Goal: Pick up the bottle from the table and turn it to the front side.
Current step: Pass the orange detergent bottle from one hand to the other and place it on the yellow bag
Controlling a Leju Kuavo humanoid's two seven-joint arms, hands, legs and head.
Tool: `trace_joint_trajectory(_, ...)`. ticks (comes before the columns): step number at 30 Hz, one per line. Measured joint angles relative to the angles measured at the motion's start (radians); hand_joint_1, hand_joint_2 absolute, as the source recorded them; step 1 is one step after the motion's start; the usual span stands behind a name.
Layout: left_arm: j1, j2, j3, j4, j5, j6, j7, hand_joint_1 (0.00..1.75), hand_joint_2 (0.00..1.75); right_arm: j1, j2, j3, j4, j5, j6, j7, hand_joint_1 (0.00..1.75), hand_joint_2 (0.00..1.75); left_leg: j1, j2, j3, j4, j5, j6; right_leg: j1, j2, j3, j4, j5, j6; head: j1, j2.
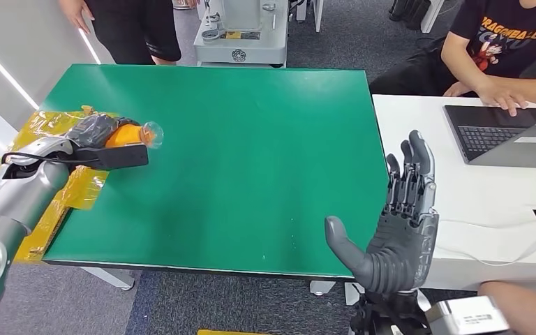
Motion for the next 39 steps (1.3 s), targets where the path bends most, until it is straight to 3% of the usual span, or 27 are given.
trace_joint_trajectory(8,0.084,0.014,-0.015,0.059,-0.025,0.087,0.013,1.75,1.75,0.008,-0.009,0.0,0.0,0.008,-0.018,0.011,0.0,1.75,0.0,0.0,0.0,0.0,0.0,0.0,0.0,0.0,0.0,0.0,-0.001,-0.001,0.0,0.0)
trace_joint_trajectory(16,0.124,-0.003,-0.025,0.096,-0.092,0.184,0.033,1.75,1.75,0.001,-0.019,0.005,-0.002,0.018,-0.031,0.045,0.0,1.75,0.0,-0.001,0.0,0.0,0.0,0.0,0.0,-0.001,0.0,0.0,-0.001,-0.001,0.0,0.0)
trace_joint_trajectory(24,0.1,-0.039,-0.062,0.12,-0.222,0.286,0.035,1.75,1.75,-0.018,-0.025,0.009,-0.001,-0.001,-0.021,0.049,0.0,1.75,0.0,-0.001,0.0,0.0,0.0,0.0,0.0,-0.001,0.0,0.0,0.0,-0.001,0.0,0.0)
trace_joint_trajectory(31,0.056,-0.076,-0.091,0.14,-0.294,0.296,0.055,1.75,1.75,-0.044,-0.029,0.021,0.009,-0.02,-0.024,0.036,0.0,1.75,0.0,0.0,0.0,0.0,0.0,0.0,0.0,0.0,0.0,0.0,0.0,-0.001,0.0,0.0)
trace_joint_trajectory(39,0.068,-0.056,-0.096,0.172,-0.294,0.311,0.069,1.75,1.75,-0.06,-0.036,0.036,0.021,-0.032,-0.017,0.039,0.0,1.75,0.0,0.0,0.0,0.0,0.0,-0.001,0.0,0.0,0.0,0.0,-0.001,-0.001,0.0,0.0)
